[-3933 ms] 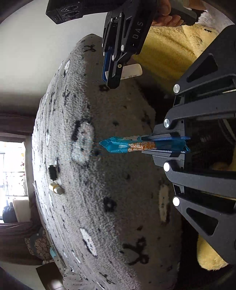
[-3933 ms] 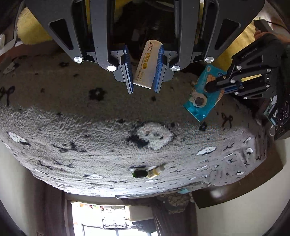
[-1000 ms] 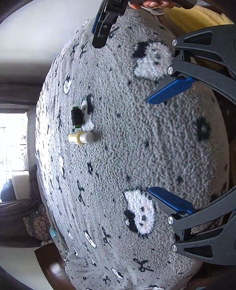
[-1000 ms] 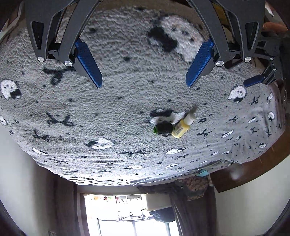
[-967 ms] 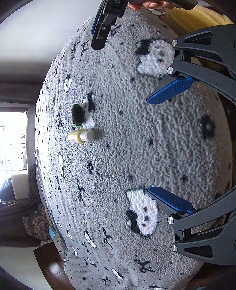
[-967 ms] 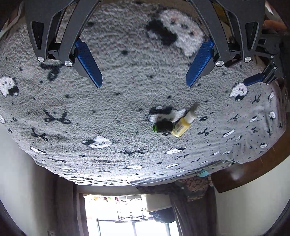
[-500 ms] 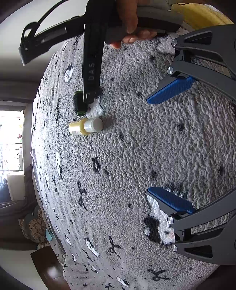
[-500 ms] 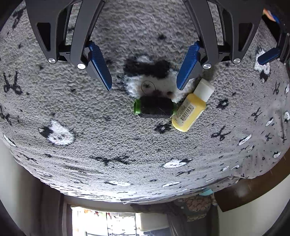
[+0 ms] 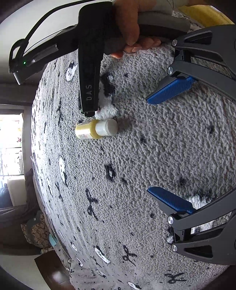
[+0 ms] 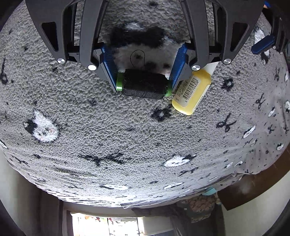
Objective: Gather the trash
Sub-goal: 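Grasp the yellow bottle with the left tool while the right tool grasps the black thread roll, then lower the yellow bottle and thread roll below the bed edge and release them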
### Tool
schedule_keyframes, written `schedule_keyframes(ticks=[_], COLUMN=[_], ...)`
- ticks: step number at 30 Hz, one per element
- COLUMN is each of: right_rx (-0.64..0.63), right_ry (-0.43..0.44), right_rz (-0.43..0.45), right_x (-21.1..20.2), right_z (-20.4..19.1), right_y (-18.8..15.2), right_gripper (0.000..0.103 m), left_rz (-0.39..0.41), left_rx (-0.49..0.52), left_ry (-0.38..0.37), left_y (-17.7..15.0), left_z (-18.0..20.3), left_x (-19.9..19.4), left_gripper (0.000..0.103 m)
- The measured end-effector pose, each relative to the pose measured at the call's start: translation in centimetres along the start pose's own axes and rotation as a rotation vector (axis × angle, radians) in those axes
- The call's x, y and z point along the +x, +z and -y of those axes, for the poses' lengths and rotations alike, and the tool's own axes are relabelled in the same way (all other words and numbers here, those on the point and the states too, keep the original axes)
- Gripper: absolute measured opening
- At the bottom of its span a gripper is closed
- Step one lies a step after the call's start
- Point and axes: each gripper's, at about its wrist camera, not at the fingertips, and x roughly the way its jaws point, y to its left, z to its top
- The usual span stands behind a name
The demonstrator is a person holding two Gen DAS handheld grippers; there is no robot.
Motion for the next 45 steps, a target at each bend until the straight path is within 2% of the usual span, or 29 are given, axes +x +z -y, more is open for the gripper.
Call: schedule_keyframes(ticks=[8, 12, 19, 21, 22, 23, 31, 45], right_rx=[0.029, -0.007, -0.018, -0.020, -0.021, -0.022, -0.013, -0.066], right_ry=[-0.037, -0.076, -0.101, -0.105, -0.104, -0.103, -0.058, -0.009], right_rz=[0.060, 0.082, 0.117, 0.124, 0.127, 0.129, 0.140, 0.208], right_x=[-3.3, -5.0, -8.4, -9.1, -9.5, -9.9, -12.8, -20.1], right_z=[3.7, 5.7, 8.3, 8.5, 8.5, 8.5, 8.3, 5.9], right_y=[-0.1, -1.0, -3.5, -4.2, -4.6, -4.9, -7.7, -14.3], right_gripper=[0.057, 0.057, 0.057, 0.057, 0.057, 0.057, 0.057, 0.057], left_rz=[0.026, 0.022, -0.026, -0.031, -0.030, -0.029, -0.013, 0.098], left_rx=[-0.006, -0.015, -0.043, -0.035, -0.033, -0.034, -0.021, 0.036], left_ry=[-0.026, -0.022, -0.027, -0.033, -0.036, -0.039, -0.078, -0.108], left_y=[4.2, 5.8, 7.2, 7.3, 7.3, 7.3, 4.9, -3.1], left_z=[1.3, 1.6, 2.0, 2.2, 2.3, 2.4, 3.5, 7.0], left_x=[2.4, 4.4, 7.4, 7.6, 7.5, 7.2, 3.3, -8.1], left_gripper=[0.085, 0.069, 0.051, 0.037, 0.034, 0.029, 0.029, 0.029])
